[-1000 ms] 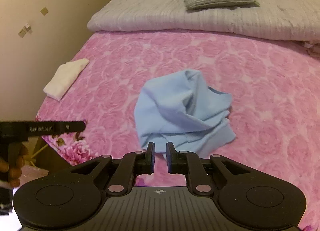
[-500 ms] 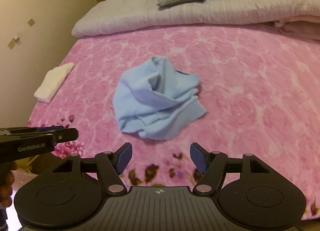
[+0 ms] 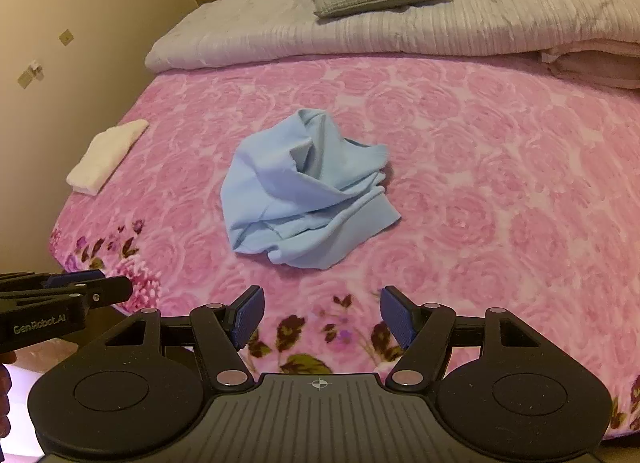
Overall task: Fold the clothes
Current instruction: 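Approach the crumpled sweatshirt with both grippers open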
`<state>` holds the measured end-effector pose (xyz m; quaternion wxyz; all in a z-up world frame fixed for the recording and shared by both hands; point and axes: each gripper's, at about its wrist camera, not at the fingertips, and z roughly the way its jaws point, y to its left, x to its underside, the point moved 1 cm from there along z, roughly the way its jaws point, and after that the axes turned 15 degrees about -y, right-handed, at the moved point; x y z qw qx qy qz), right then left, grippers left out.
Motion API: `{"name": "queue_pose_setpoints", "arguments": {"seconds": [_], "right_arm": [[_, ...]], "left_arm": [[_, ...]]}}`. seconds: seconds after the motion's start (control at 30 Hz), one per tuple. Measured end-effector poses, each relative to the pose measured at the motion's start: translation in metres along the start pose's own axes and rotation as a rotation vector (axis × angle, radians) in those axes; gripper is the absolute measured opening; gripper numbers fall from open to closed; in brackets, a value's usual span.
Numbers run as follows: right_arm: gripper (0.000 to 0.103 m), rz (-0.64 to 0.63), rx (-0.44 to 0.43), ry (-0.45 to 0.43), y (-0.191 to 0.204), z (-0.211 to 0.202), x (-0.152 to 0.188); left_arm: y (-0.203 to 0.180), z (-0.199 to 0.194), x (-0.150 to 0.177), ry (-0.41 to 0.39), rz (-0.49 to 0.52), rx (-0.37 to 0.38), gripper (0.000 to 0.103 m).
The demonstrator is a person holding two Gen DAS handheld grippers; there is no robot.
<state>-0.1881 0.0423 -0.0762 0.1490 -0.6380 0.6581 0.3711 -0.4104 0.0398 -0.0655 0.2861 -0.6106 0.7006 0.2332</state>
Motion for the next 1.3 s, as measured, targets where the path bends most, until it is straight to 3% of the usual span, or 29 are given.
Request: {"name": "queue_pose_setpoints", "arguments": {"seconds": [0.3,0.53,0.7,0.97,1.3], "right_arm": [[0.068,0.017,0.038,0.007,-0.001,0.021,-0.01],[0.068,0.064,0.096,0.016,0.005,0.056,-0.027],[0.068,0.152,0.175,0.027,0.008,0.086,-0.032],[0.068,0.343,0.3,0.046,0.003,0.13,-0.013],[0.068,0.408,0.335,0.093,-0.025,0.18,0.016]], "left_arm": [[0.008,0.028,-0.013,0.018,0.016,0.029,0.031],[0.04,0.069,-0.034,0.064,0.001,0.075,0.032],[0.072,0.105,-0.046,0.127,-0.021,0.123,0.036],[0.102,0.162,-0.05,0.199,0.03,0.198,0.041],[0.076,0.214,-0.029,0.231,-0.143,0.218,0.042]]}}
